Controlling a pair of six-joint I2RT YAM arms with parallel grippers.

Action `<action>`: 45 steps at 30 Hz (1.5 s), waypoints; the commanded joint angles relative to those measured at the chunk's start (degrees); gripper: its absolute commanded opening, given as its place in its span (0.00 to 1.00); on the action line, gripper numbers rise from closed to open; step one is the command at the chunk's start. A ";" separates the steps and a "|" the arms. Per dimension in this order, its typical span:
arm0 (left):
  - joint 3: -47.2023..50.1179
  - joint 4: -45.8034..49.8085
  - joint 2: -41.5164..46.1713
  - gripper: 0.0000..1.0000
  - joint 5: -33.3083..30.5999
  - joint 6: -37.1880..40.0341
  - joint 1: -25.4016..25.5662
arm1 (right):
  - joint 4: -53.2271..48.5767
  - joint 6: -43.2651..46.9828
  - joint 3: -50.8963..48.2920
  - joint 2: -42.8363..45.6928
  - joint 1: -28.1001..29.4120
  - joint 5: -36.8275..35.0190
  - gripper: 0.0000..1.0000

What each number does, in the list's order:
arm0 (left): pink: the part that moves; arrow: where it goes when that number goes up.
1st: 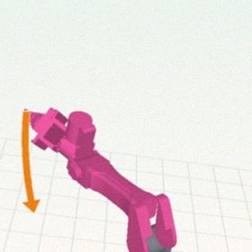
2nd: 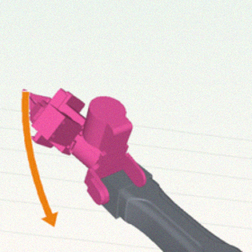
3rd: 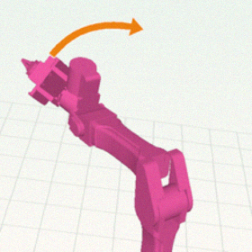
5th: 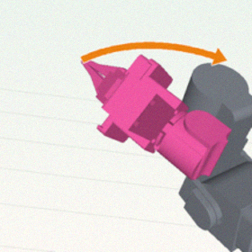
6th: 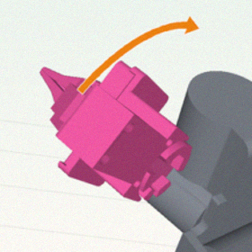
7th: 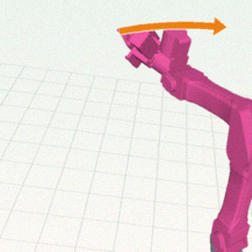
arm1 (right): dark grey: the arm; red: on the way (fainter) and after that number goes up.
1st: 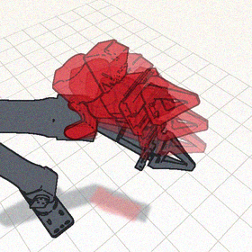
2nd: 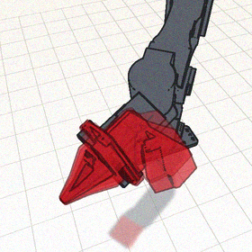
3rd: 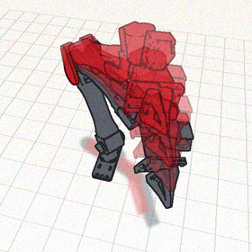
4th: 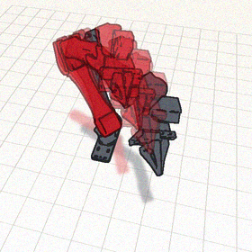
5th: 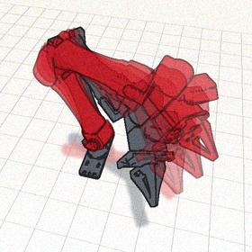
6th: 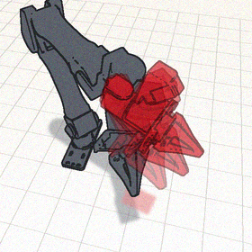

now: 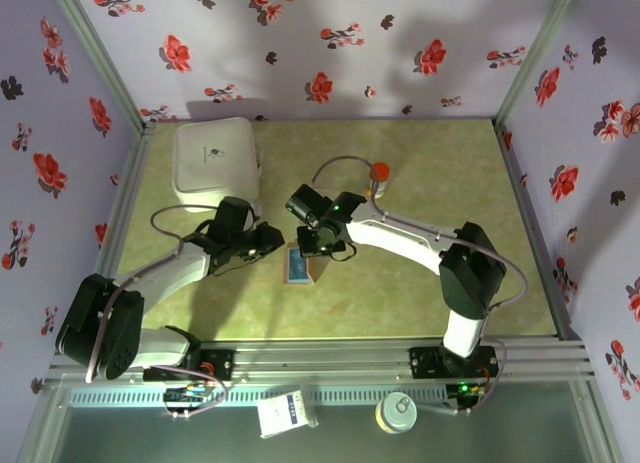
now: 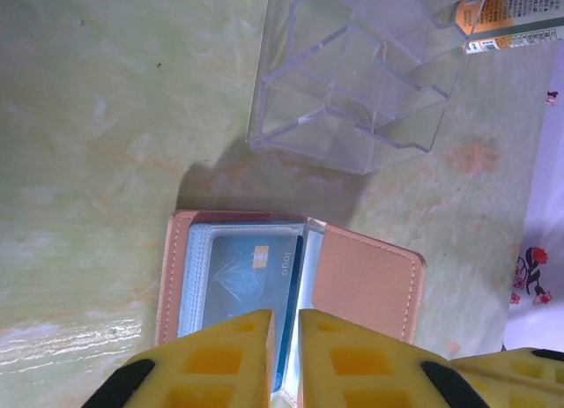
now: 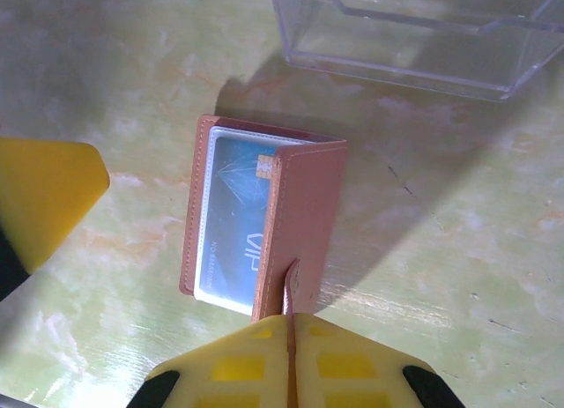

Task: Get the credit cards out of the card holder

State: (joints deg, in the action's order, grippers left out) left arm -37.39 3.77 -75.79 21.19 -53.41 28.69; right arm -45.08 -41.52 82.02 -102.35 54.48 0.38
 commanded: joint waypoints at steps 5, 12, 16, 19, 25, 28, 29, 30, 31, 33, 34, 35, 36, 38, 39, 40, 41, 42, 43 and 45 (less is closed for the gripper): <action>-0.95 0.42 -6.08 0.14 2.97 1.09 0.76 | -0.81 -0.03 -3.86 3.72 -0.99 -1.74 0.08; -2.34 -0.41 -12.16 0.12 3.43 0.94 1.96 | 0.37 0.45 -9.79 5.62 -3.27 -2.27 0.08; -2.66 -1.49 -14.04 0.11 4.09 0.33 2.70 | 1.89 0.89 -13.25 5.77 -4.50 -2.63 0.08; -2.40 -1.49 -14.89 0.10 3.65 -0.08 3.00 | 2.99 0.98 -14.91 5.02 -5.24 -2.76 0.08; -1.89 0.22 -14.86 0.09 1.69 0.07 3.13 | 4.66 1.23 -16.58 2.95 -5.71 -3.01 0.08; -1.20 0.77 -14.15 0.08 1.01 0.16 3.13 | 5.24 1.25 -17.43 2.29 -5.77 -3.28 0.08; -1.02 0.87 -13.84 0.08 0.91 0.13 3.13 | 5.43 1.23 -17.68 2.22 -5.81 -3.34 0.07; -0.68 0.89 -13.55 0.08 0.83 0.12 3.13 | 5.60 1.16 -18.00 2.01 -5.82 -3.61 0.08; -0.33 0.80 -13.33 0.08 0.78 0.03 3.21 | 5.69 1.08 -18.34 1.79 -5.85 -3.85 0.07; 0.26 0.72 -12.75 0.08 0.75 -0.25 3.24 | 6.21 1.08 -19.00 1.45 -5.79 -4.18 0.07; 0.65 0.55 -12.46 0.08 0.78 -0.43 3.26 | 6.32 1.02 -19.35 1.04 -5.84 -4.48 0.07; 0.87 0.41 -12.10 0.08 0.74 -0.55 3.26 | 6.45 1.04 -19.55 0.85 -5.80 -4.66 0.07; 1.21 0.15 -11.89 0.08 0.69 -0.74 3.39 | 6.85 1.08 -19.90 0.61 -5.87 -4.77 0.07; 1.57 0.01 -11.59 0.08 0.78 -1.02 3.56 | 7.84 1.18 -20.74 0.38 -5.83 -4.73 0.07; 1.70 0.01 -11.28 0.08 0.94 -1.20 3.72 | 8.19 1.34 -21.04 0.18 -5.83 -4.70 0.07; 1.87 0.01 -11.01 0.08 0.87 -1.35 3.99 | 8.42 1.55 -21.33 0.07 -5.83 -4.68 0.07; 2.10 0.01 -10.83 0.08 0.80 -1.50 4.14 | 8.52 1.67 -21.54 -0.05 -5.77 -4.75 0.07; 2.35 -0.21 -10.70 0.08 0.78 -1.76 4.42 | 8.60 1.79 -21.68 -0.20 -5.73 -5.01 0.07; 2.58 -0.29 -10.61 0.08 0.78 -2.02 4.58 | 8.52 1.87 -21.80 -0.24 -5.77 -5.29 0.07; 3.03 -0.42 -10.35 0.08 0.70 -2.41 4.87 | 8.03 1.92 -21.64 -0.27 -5.77 -5.52 0.07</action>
State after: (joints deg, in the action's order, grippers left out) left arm -35.40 2.66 -87.35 22.50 -54.57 32.88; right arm -36.64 -40.47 61.41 -101.38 48.99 -3.20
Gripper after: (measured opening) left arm 0.082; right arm 0.074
